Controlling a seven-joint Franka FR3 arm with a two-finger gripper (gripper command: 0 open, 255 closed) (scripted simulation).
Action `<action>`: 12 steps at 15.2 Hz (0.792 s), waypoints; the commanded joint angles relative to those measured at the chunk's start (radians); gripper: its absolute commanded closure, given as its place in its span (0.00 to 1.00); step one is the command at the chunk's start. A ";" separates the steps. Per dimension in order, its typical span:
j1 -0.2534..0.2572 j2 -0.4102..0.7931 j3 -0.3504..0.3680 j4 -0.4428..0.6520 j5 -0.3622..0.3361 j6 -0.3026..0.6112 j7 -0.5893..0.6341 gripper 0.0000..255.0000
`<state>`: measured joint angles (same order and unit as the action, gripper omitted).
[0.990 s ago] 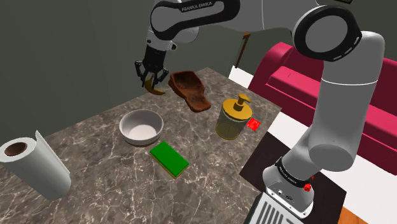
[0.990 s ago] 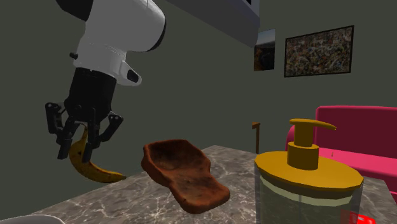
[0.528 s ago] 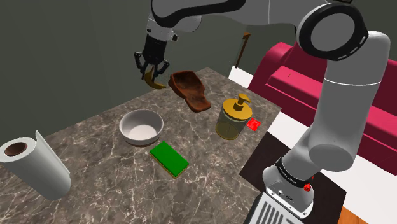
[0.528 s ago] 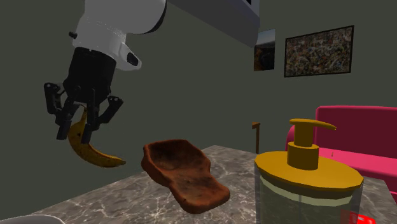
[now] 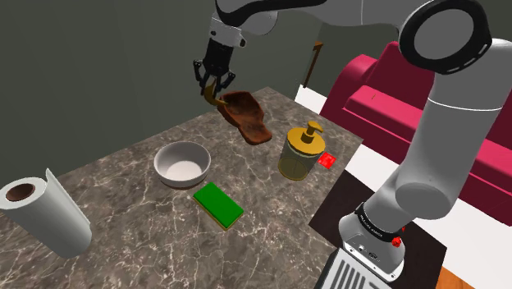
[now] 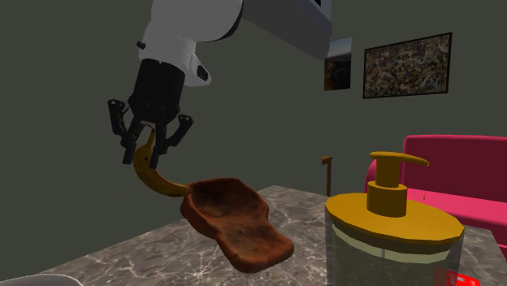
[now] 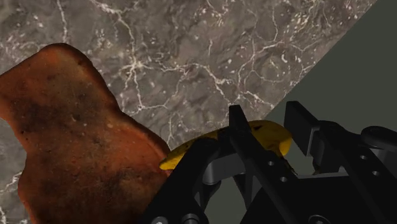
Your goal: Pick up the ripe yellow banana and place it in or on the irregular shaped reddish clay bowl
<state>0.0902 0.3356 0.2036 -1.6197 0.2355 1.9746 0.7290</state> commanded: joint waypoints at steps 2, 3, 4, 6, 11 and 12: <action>-0.049 -0.048 -0.019 -0.066 0.018 -0.001 -0.073 1.00; -0.063 -0.059 -0.026 -0.079 0.022 -0.004 -0.095 1.00; -0.078 -0.069 -0.033 -0.091 0.026 -0.008 -0.118 1.00; -0.107 -0.087 -0.048 -0.112 0.032 -0.017 -0.162 1.00; -0.138 -0.092 -0.066 -0.154 0.039 0.006 -0.220 1.00; -0.137 -0.088 -0.066 -0.162 0.040 0.017 -0.223 1.00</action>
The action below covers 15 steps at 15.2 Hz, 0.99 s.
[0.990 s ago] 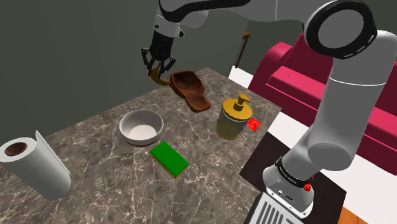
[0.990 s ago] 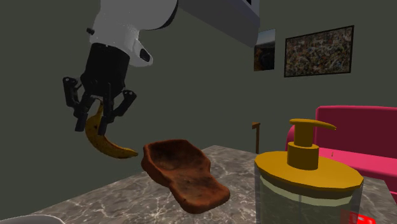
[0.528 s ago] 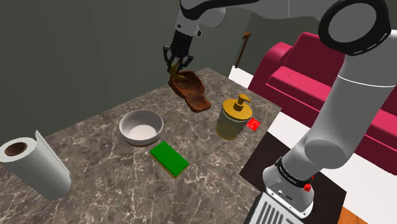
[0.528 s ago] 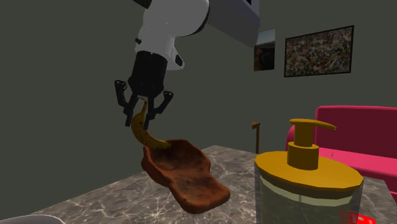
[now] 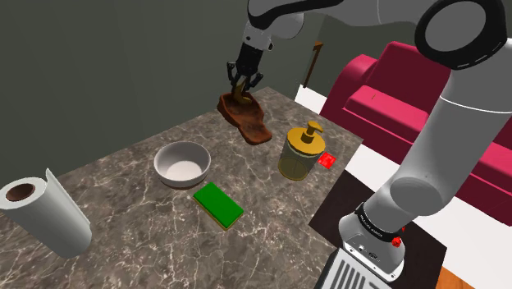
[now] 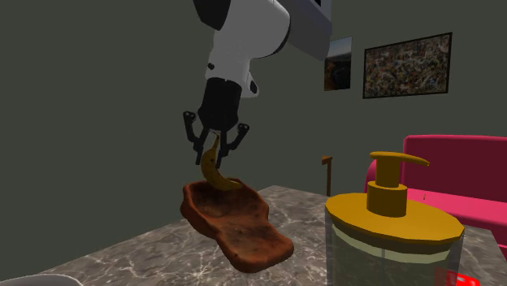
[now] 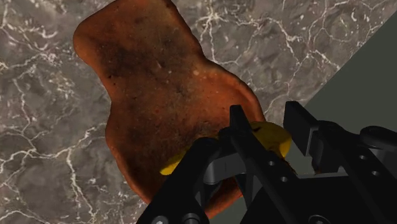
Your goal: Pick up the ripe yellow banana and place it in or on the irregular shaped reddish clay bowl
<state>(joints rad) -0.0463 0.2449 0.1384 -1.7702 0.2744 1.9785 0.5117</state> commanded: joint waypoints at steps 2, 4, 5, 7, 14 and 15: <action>0.000 0.012 0.000 -0.027 0.003 0.037 -0.012 1.00; 0.001 0.021 0.000 -0.041 0.005 0.060 -0.018 1.00; 0.001 0.026 0.000 -0.048 0.006 0.072 -0.021 1.00; 0.002 0.036 0.001 -0.061 0.007 0.094 -0.026 1.00; 0.002 0.051 0.001 -0.077 0.010 0.124 -0.034 1.00; 0.002 0.051 0.002 -0.077 0.010 0.124 -0.034 1.00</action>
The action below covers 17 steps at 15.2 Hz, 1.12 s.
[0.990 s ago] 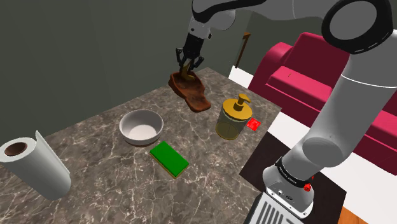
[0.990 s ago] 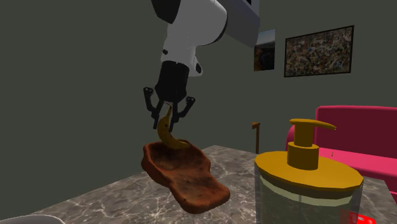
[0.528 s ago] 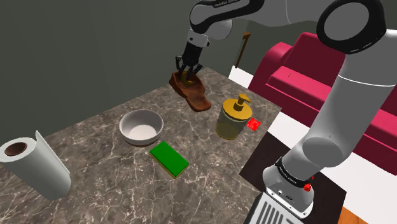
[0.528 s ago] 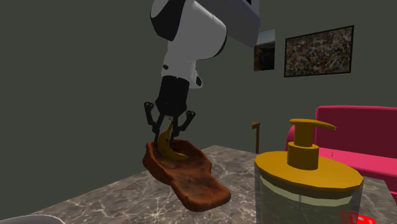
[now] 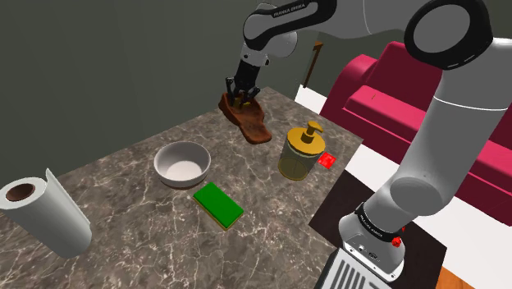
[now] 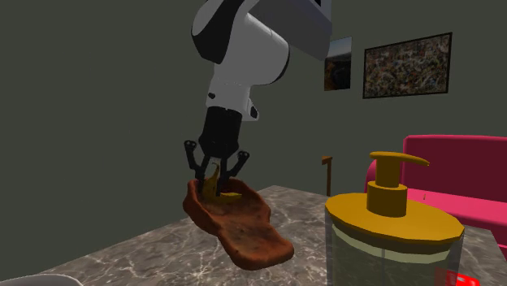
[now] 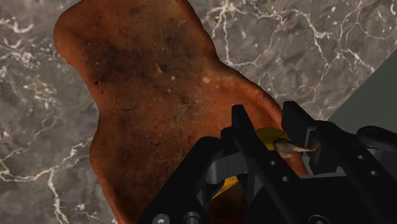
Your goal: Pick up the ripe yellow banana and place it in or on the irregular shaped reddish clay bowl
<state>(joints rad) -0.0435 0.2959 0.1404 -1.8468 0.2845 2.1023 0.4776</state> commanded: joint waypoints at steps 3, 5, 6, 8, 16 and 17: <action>0.000 0.000 0.000 0.000 0.000 0.001 0.000 0.00; 0.000 0.000 0.000 -0.001 0.000 0.001 0.000 0.00; 0.000 0.000 0.000 -0.001 0.000 0.001 0.000 0.00; 0.000 0.000 0.000 -0.001 0.000 0.001 0.000 0.00; -0.018 -0.042 -0.011 0.068 -0.008 -0.113 0.005 0.00; -0.018 -0.042 -0.011 0.068 -0.008 -0.113 0.005 0.00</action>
<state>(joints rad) -0.0617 0.2546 0.1298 -1.7791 0.2760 1.9901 0.4827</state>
